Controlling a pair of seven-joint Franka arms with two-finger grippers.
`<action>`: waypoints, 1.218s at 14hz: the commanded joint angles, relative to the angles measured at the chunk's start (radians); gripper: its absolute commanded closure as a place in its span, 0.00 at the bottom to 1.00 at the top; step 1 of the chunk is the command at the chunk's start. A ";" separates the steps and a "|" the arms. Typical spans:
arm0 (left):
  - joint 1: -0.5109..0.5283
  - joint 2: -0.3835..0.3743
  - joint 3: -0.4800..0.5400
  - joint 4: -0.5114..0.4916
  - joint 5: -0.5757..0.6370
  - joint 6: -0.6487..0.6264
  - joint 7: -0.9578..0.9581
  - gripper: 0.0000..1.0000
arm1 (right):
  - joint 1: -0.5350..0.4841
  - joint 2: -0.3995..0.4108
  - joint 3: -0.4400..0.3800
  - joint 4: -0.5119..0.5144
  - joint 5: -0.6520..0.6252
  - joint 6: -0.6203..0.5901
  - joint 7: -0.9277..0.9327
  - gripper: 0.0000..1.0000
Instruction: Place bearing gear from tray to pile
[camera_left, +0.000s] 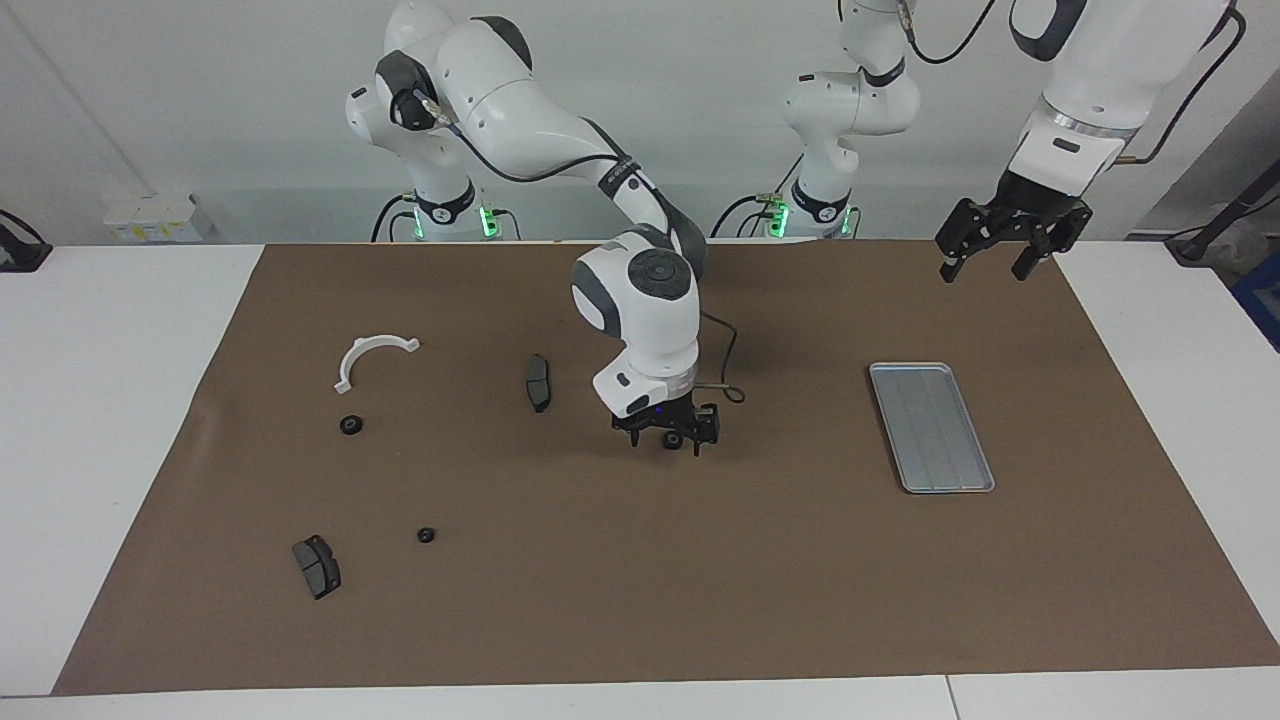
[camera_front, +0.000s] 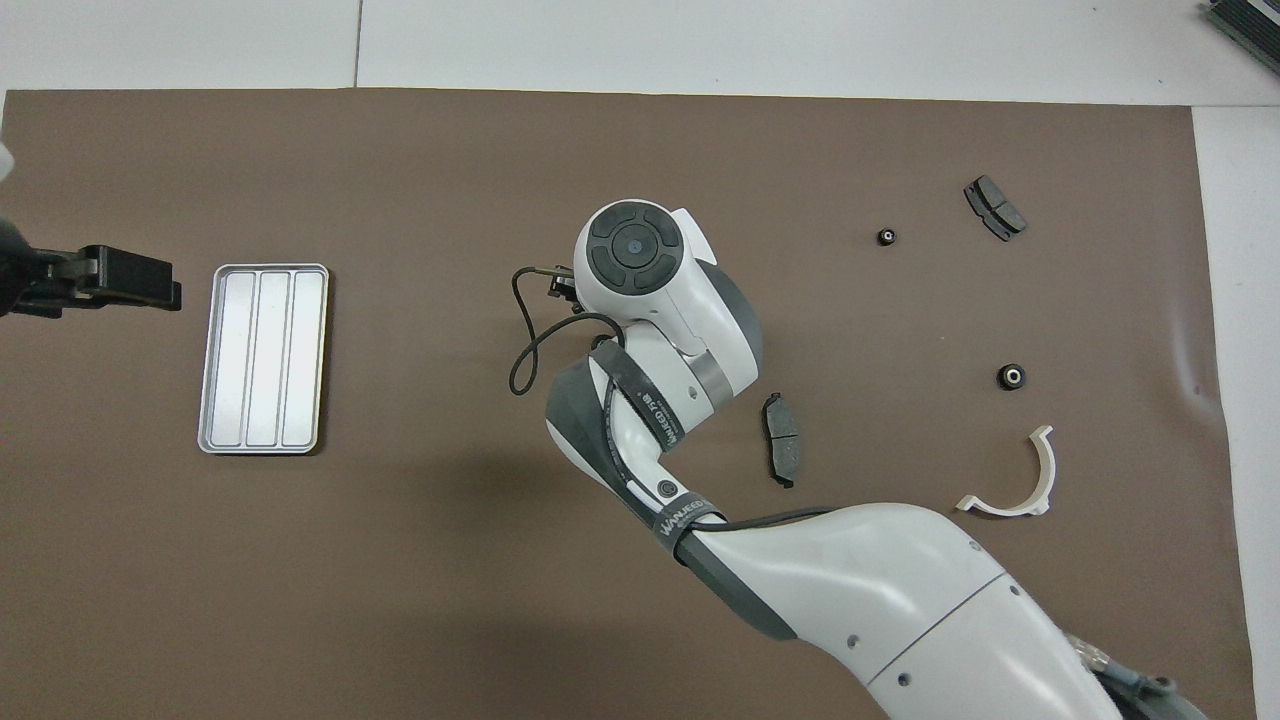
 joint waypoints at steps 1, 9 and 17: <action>-0.004 -0.067 -0.011 -0.105 0.049 0.029 0.013 0.00 | 0.021 0.020 -0.003 0.015 -0.009 0.022 0.017 0.01; 0.002 -0.188 -0.011 -0.272 0.051 0.115 0.015 0.00 | 0.053 0.006 -0.004 -0.102 -0.055 0.056 0.007 0.17; 0.015 -0.169 -0.008 -0.283 0.048 0.186 0.007 0.00 | 0.053 0.000 -0.004 -0.111 -0.057 0.076 0.013 0.69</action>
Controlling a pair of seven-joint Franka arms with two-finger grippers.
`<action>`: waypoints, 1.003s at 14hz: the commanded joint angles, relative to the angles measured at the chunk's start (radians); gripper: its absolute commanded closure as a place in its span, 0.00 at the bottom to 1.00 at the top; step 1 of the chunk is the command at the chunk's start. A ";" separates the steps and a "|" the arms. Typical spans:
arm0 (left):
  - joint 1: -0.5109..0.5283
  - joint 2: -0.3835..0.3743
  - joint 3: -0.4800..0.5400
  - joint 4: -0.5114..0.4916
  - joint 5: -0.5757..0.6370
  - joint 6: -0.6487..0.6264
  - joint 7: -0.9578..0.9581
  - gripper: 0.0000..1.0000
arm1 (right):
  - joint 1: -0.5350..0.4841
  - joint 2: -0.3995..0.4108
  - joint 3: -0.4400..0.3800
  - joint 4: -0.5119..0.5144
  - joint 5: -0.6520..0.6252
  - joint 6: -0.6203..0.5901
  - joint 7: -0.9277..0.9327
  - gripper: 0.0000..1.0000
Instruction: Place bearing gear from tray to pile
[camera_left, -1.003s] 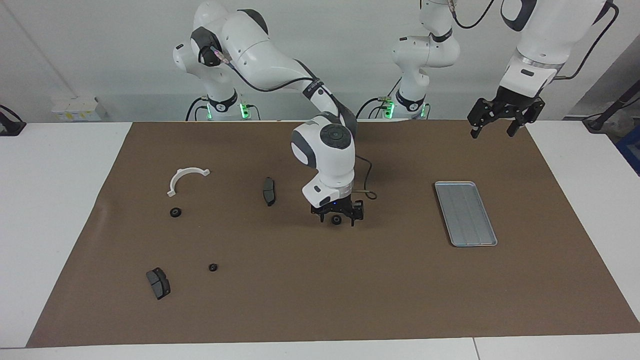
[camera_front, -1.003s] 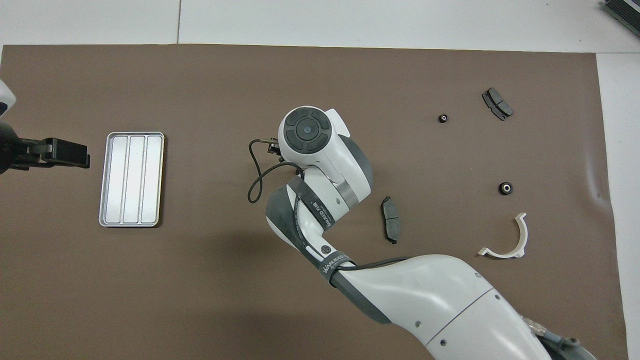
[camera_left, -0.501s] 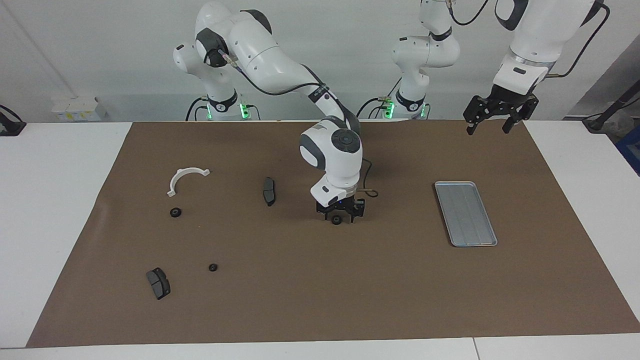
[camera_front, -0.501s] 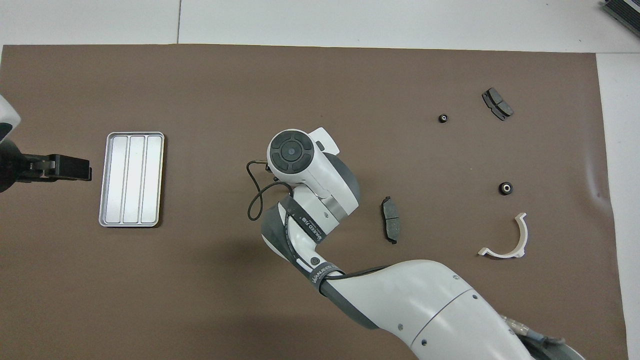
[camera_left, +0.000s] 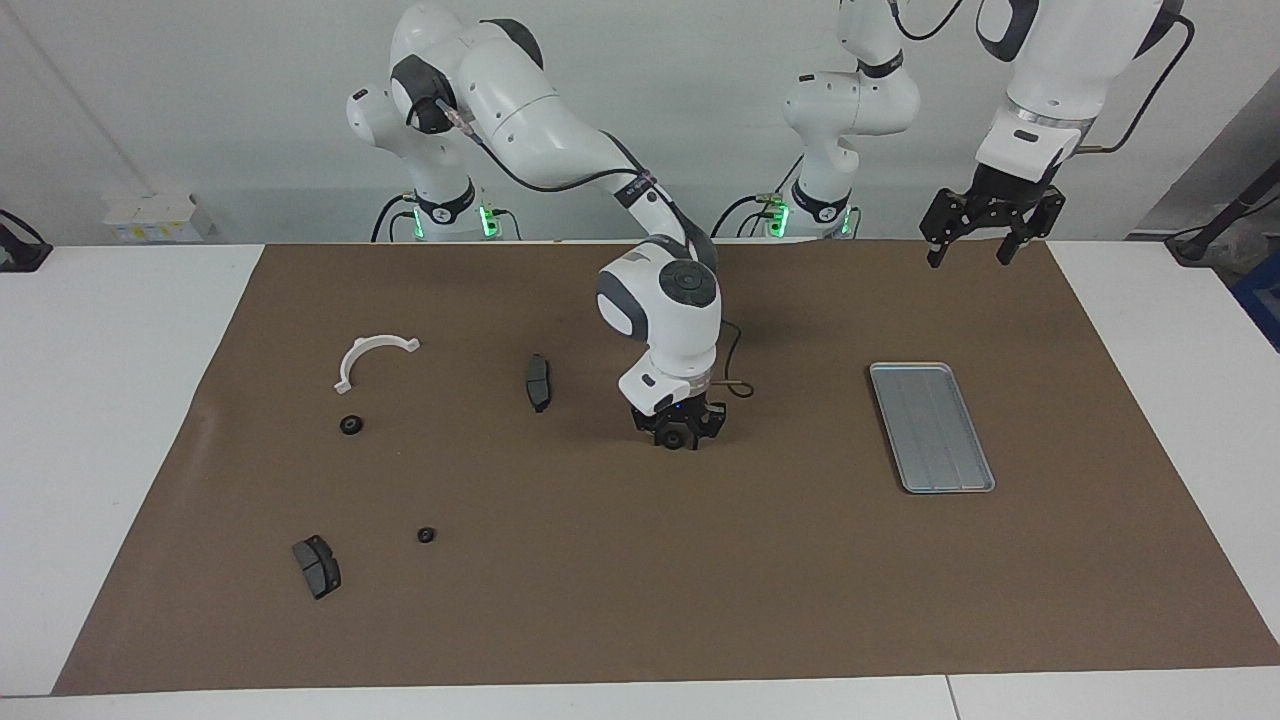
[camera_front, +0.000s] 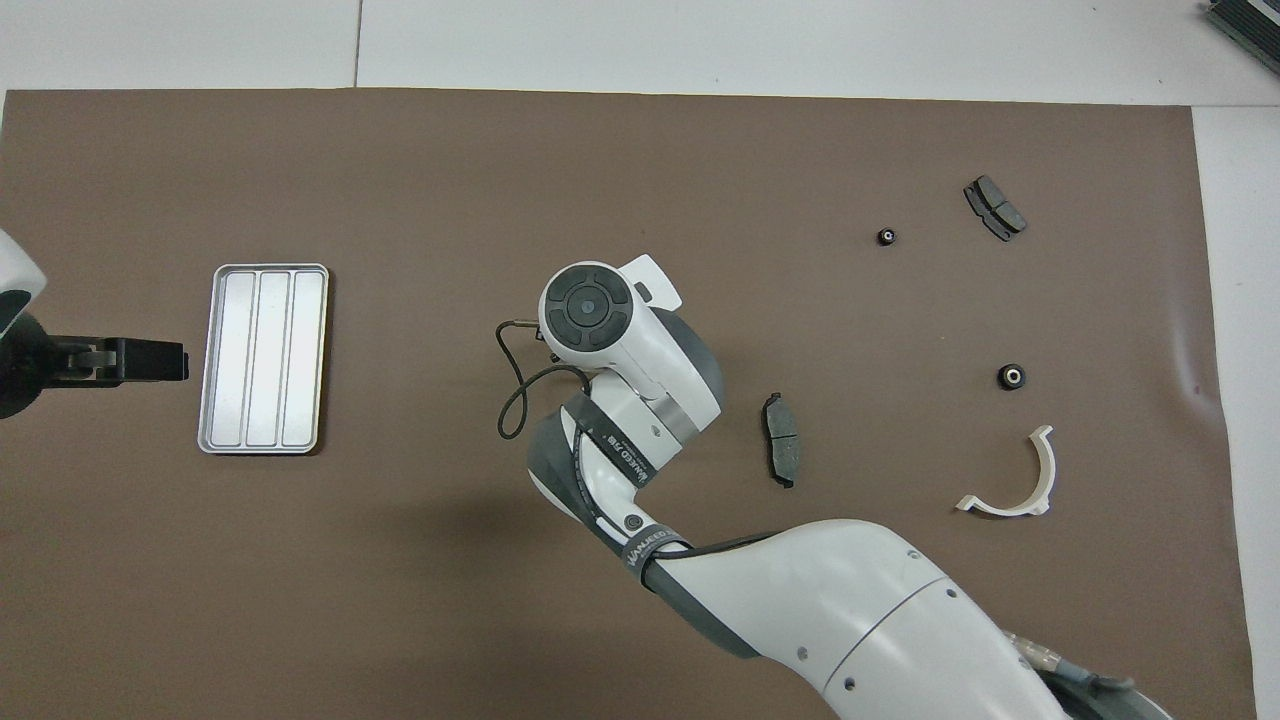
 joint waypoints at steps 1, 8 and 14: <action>0.019 0.022 -0.002 0.011 0.020 0.045 -0.002 0.00 | -0.001 -0.014 0.002 -0.020 -0.013 0.011 0.017 0.83; 0.020 0.153 -0.001 0.195 0.013 0.016 0.003 0.00 | -0.084 -0.213 -0.002 -0.210 -0.008 0.012 0.006 1.00; 0.020 0.248 -0.002 0.315 0.007 -0.007 -0.005 0.00 | -0.248 -0.529 0.001 -0.641 0.009 0.104 -0.205 1.00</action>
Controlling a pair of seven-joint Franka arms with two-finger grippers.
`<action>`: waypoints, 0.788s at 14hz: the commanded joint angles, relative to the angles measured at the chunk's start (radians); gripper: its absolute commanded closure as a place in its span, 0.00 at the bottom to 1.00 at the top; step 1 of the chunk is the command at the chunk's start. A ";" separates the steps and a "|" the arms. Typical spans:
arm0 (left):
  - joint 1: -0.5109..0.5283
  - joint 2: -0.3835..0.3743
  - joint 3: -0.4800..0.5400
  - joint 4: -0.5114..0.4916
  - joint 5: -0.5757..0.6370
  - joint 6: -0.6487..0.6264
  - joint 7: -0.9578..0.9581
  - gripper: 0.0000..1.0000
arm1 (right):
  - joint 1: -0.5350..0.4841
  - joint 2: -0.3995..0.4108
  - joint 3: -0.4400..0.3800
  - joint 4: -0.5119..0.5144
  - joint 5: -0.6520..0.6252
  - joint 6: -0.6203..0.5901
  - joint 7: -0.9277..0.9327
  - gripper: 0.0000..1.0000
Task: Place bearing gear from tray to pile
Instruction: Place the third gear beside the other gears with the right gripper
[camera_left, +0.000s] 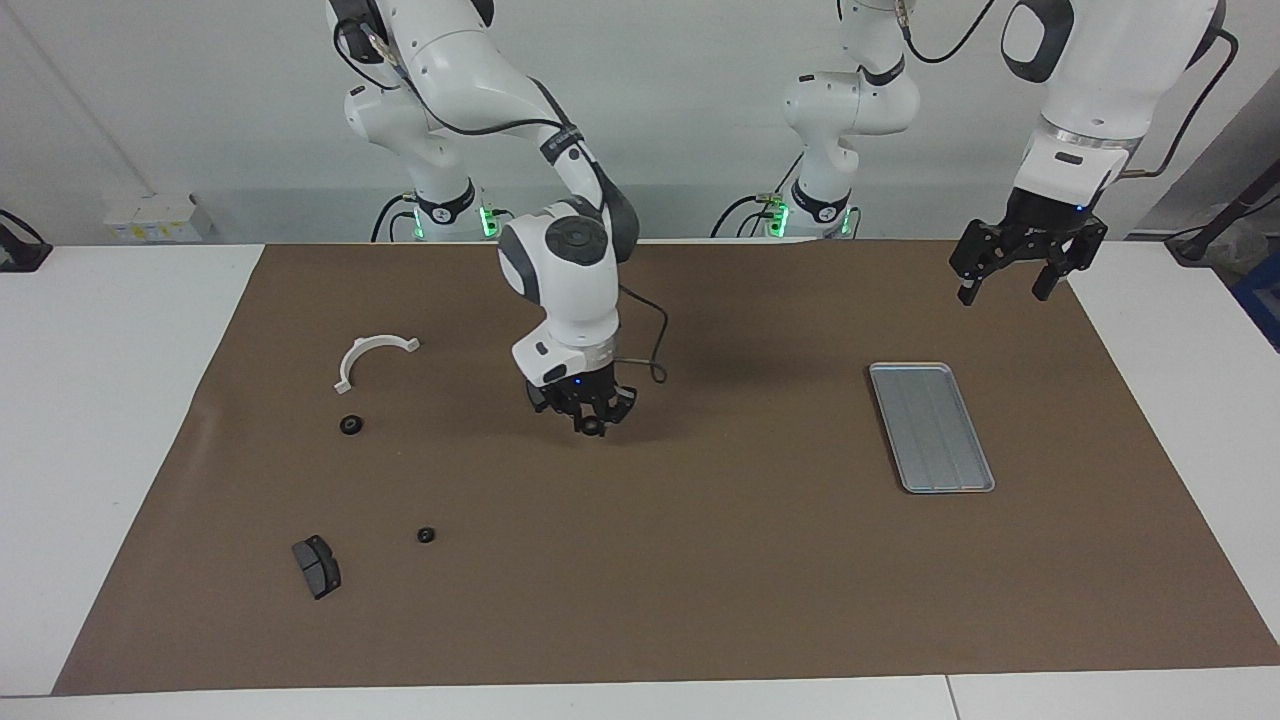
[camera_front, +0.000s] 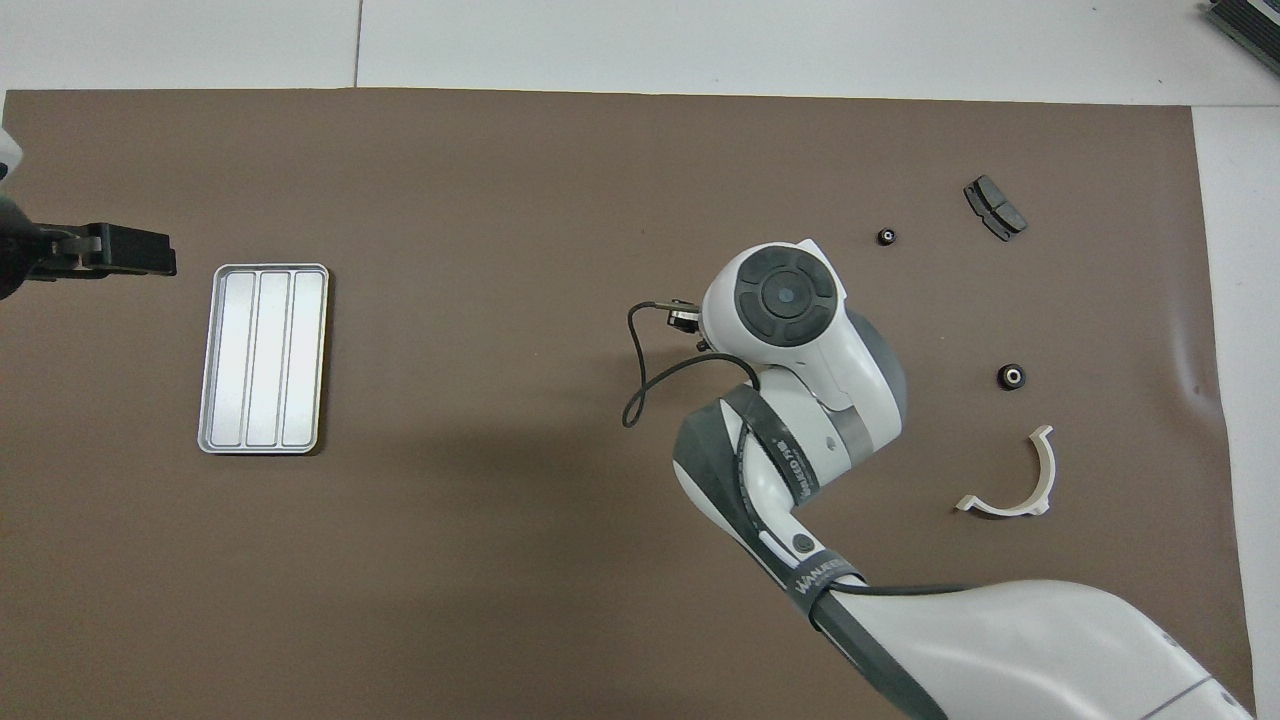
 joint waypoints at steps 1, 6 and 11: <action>0.014 0.057 -0.009 0.072 0.007 -0.038 -0.002 0.00 | -0.079 -0.161 0.016 -0.222 0.008 0.046 -0.114 1.00; 0.014 0.095 -0.009 0.068 0.008 -0.041 -0.003 0.00 | -0.225 -0.241 0.014 -0.382 0.054 0.081 -0.364 1.00; 0.014 0.178 -0.009 0.060 0.005 -0.076 -0.003 0.00 | -0.352 -0.243 0.014 -0.460 0.065 0.167 -0.572 0.97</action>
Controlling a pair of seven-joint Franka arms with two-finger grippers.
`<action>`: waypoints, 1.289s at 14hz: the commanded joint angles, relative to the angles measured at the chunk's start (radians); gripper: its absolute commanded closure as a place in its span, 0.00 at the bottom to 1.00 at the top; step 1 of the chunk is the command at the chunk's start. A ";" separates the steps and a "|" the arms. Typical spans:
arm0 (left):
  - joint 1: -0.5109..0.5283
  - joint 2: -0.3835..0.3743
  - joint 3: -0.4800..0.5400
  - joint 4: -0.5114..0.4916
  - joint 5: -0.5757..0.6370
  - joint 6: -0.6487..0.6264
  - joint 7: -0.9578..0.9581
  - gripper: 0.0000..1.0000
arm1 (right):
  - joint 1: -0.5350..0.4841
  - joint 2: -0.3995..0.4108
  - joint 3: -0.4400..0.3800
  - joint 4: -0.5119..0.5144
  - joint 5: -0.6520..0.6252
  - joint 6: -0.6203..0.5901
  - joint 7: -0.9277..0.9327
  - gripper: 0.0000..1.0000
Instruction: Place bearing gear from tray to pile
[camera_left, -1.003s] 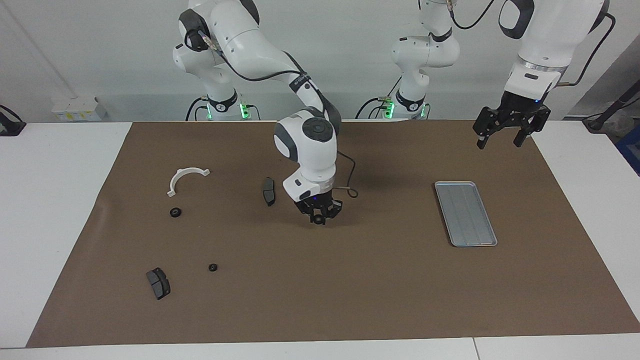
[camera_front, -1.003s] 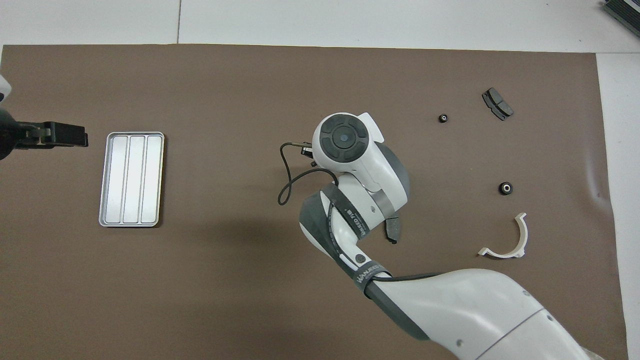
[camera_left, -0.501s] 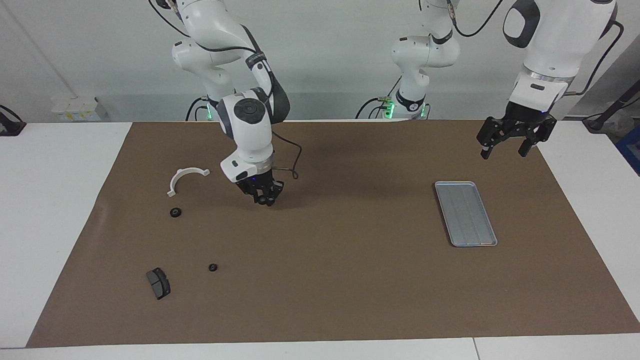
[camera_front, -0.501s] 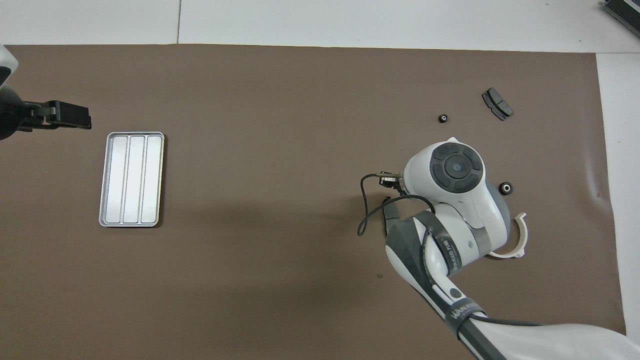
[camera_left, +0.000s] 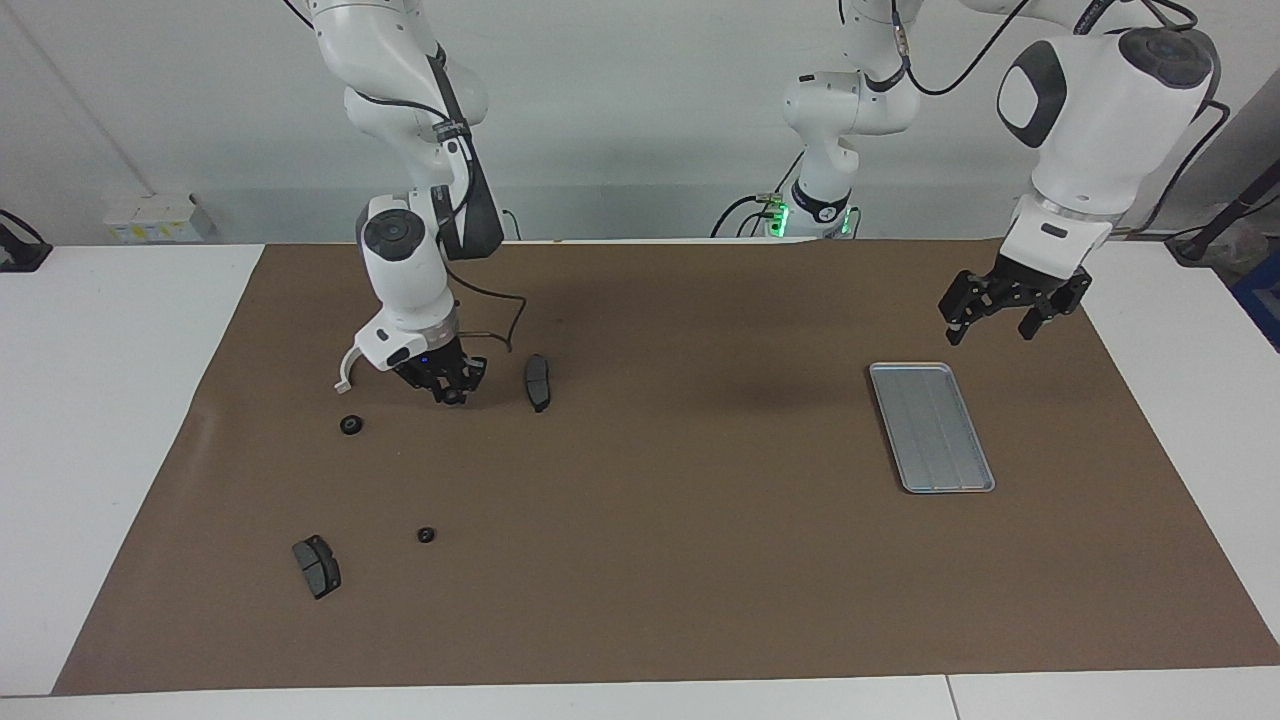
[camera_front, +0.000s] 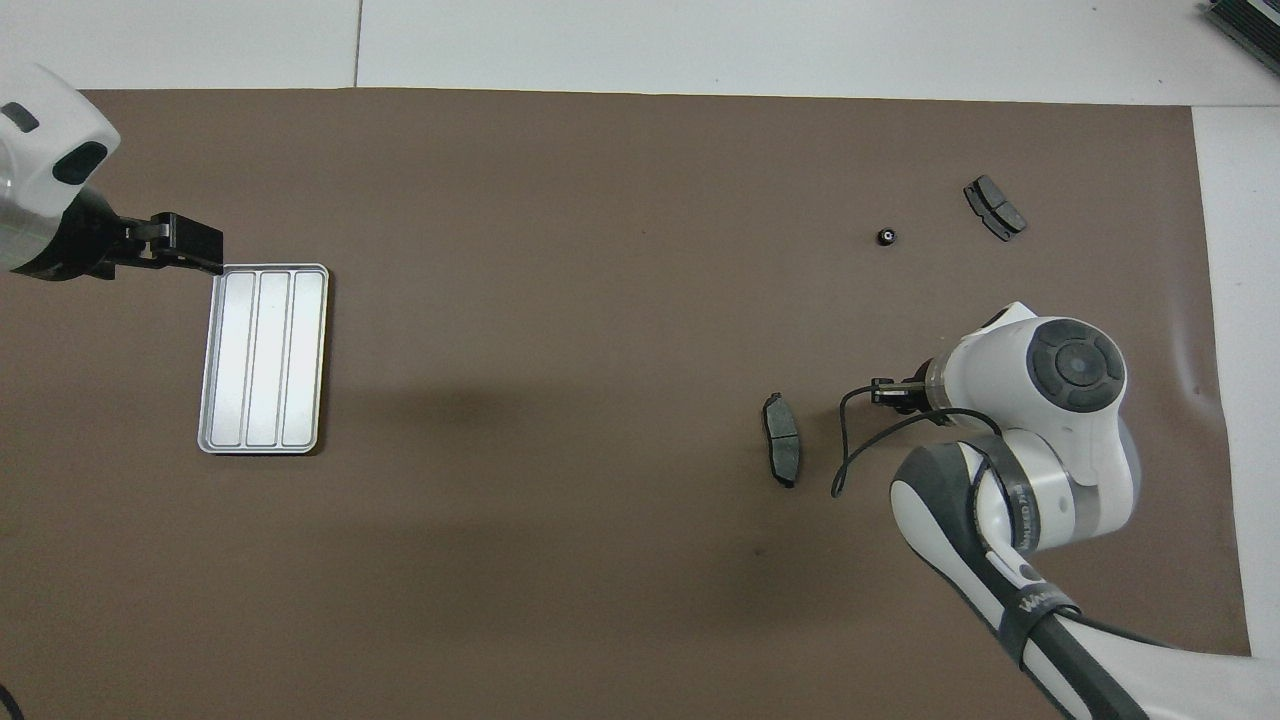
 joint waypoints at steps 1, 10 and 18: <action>0.013 0.053 -0.009 0.023 0.004 -0.031 -0.005 0.00 | -0.049 -0.029 0.015 -0.049 0.025 0.025 -0.081 0.86; 0.001 0.061 -0.018 0.167 -0.010 -0.201 -0.006 0.00 | -0.066 -0.043 0.013 0.187 0.025 -0.193 -0.074 0.00; 0.012 -0.030 -0.015 0.170 -0.025 -0.278 -0.006 0.00 | -0.063 -0.055 0.016 0.651 0.027 -0.628 -0.074 0.00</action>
